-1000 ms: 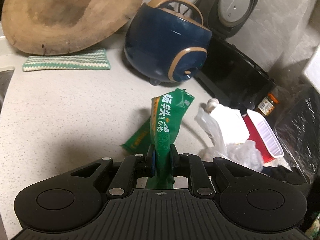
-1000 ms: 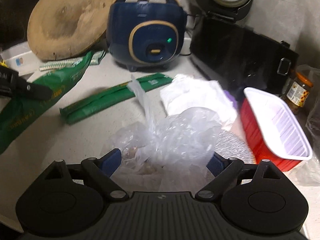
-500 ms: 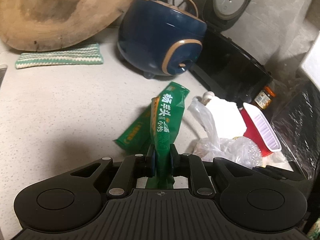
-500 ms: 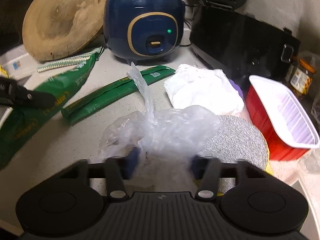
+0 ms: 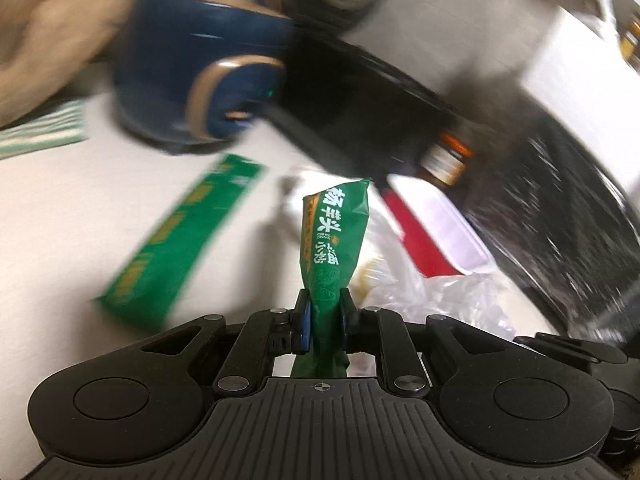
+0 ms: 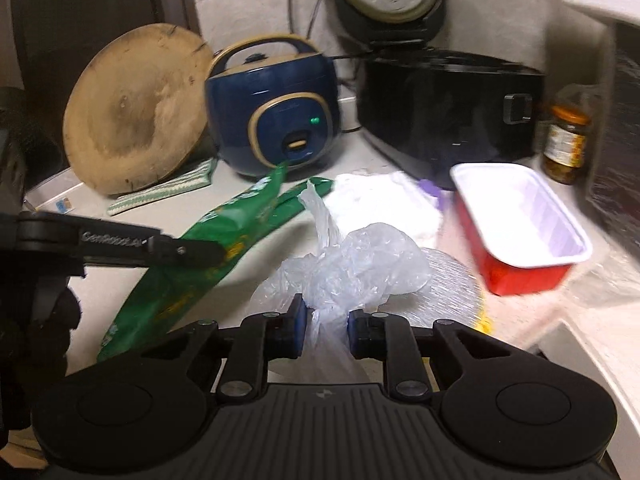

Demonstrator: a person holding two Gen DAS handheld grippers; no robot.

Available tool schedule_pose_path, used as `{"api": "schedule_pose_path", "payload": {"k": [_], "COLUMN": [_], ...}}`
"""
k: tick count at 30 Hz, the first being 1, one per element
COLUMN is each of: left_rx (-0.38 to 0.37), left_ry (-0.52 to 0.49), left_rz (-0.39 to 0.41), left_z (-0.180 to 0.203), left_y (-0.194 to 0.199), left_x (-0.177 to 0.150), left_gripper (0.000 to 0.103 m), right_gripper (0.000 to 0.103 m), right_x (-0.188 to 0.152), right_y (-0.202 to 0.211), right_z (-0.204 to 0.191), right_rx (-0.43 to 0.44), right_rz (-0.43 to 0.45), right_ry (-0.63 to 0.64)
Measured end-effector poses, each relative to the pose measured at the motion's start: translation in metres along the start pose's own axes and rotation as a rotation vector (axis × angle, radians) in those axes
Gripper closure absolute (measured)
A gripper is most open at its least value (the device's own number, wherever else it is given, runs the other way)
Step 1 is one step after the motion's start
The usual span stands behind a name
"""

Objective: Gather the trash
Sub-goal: 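Carry green packet and plastic bag over the green-lined bin and open both tools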

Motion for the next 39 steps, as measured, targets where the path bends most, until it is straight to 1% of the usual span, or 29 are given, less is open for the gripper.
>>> {"api": "schedule_pose_path", "payload": {"k": [5,7,10,14,18,21,24,29,33,35,39], "left_rx": [-0.139,-0.195,-0.261,-0.314,-0.327,-0.31,-0.275,-0.208,-0.13,-0.08,0.051], "left_ry": [-0.164,-0.227,-0.281,-0.324,-0.329,-0.32,-0.291,-0.203,-0.14,-0.084,0.085], "left_rz": [-0.1,-0.144,-0.216,-0.318,-0.43,-0.513,-0.596,-0.72,-0.784,-0.805,-0.829], "left_z": [0.057,0.08,0.106,0.134,0.151,0.158,0.156,0.143,0.123,0.108,0.067], "left_y": [-0.03,-0.04,-0.056,-0.079,-0.107,-0.129,-0.148,-0.177,-0.195,-0.202,-0.21], "left_x": [-0.007,-0.014,-0.027,-0.05,-0.075,-0.096,-0.119,-0.157,-0.188,-0.203,-0.236], "left_gripper": [0.086,0.086,0.086,0.086,0.086,0.086,0.086,0.086,0.086,0.086,0.086], "right_gripper": [0.084,0.083,0.083,0.083,0.084,0.083,0.083,0.083,0.083,0.084,0.084], "right_x": [-0.023,-0.035,-0.056,-0.084,-0.112,-0.134,-0.156,-0.185,-0.204,-0.211,-0.228], "right_y": [0.027,0.037,0.049,0.059,0.062,0.061,0.058,0.045,0.031,0.023,0.014], "right_z": [0.037,0.056,0.088,0.125,0.152,0.169,0.178,0.192,0.203,0.208,0.215], "right_rx": [-0.086,-0.144,-0.225,-0.32,-0.373,-0.386,-0.4,-0.384,-0.352,-0.341,-0.323], "right_rz": [0.014,0.01,-0.02,-0.062,-0.109,-0.148,-0.193,-0.275,-0.338,-0.366,-0.411], "right_ry": [-0.077,-0.114,-0.192,-0.275,-0.34,-0.377,-0.391,-0.416,-0.428,-0.424,-0.394]}}
Point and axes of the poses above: each gripper's, at about its wrist camera, not at the fingertips, and y roughly against the way its jaws point, z to its right, x to its top, the point moved 3 cm from there along -y, roughly the way its jaws point, and after that the axes turned 13 degrees about -x, right-handed, at the moved point
